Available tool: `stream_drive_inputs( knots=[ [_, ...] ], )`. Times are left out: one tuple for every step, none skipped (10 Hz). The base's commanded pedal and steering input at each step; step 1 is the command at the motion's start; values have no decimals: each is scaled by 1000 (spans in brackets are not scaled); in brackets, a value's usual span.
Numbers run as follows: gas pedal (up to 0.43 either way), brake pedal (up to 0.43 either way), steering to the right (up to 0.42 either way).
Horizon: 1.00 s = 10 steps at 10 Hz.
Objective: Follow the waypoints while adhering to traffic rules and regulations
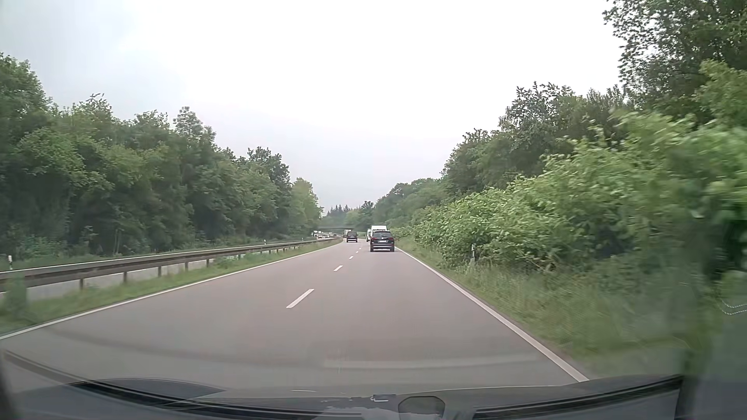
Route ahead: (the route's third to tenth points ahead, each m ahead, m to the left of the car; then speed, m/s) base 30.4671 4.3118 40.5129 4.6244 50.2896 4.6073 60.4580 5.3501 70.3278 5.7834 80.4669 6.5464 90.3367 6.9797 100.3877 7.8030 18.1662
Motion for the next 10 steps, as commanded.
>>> stream_drive_inputs(
  knots=[
    [169, 0, -4],
    [169, 0, -4],
    [169, 0, -4],
    [169, 0, -5],
    [169, 0, -5],
    [169, 0, -6],
    [169, 0, -7],
    [169, 0, -7],
    [169, 0, -7],
    [169, 0, -8]
  ],
)
